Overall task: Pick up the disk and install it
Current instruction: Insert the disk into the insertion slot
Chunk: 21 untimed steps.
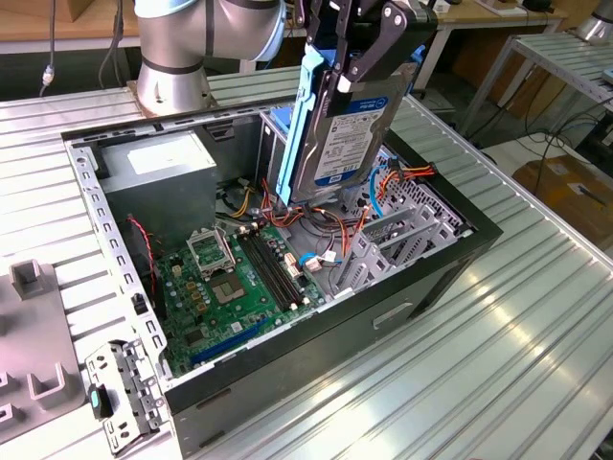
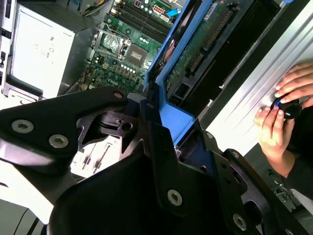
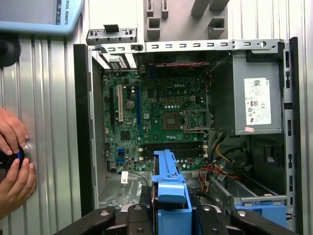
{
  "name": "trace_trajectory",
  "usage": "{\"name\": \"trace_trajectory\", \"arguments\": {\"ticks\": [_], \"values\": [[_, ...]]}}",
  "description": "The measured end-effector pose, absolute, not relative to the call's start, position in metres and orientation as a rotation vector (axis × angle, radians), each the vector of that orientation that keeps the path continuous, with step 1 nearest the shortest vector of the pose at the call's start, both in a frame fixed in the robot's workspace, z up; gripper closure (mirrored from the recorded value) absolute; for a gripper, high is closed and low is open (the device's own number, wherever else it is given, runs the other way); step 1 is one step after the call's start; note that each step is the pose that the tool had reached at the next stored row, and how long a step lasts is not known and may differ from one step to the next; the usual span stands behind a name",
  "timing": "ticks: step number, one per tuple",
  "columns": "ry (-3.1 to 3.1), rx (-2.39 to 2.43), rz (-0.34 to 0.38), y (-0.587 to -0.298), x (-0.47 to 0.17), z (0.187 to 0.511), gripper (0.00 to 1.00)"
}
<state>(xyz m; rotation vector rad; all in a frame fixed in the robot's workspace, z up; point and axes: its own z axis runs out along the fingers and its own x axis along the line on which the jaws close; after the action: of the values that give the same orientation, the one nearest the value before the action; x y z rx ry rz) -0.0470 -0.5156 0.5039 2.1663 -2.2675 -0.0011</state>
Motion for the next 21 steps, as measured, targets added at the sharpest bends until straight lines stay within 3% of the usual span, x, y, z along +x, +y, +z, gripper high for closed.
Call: {"name": "trace_trajectory", "arguments": {"ticks": [12, 21], "values": [[-2.267, 2.166, 0.000, -0.533, -0.046, 0.503, 0.63], [-2.264, 2.163, 0.007, -0.540, -0.006, 0.494, 0.63]]}}
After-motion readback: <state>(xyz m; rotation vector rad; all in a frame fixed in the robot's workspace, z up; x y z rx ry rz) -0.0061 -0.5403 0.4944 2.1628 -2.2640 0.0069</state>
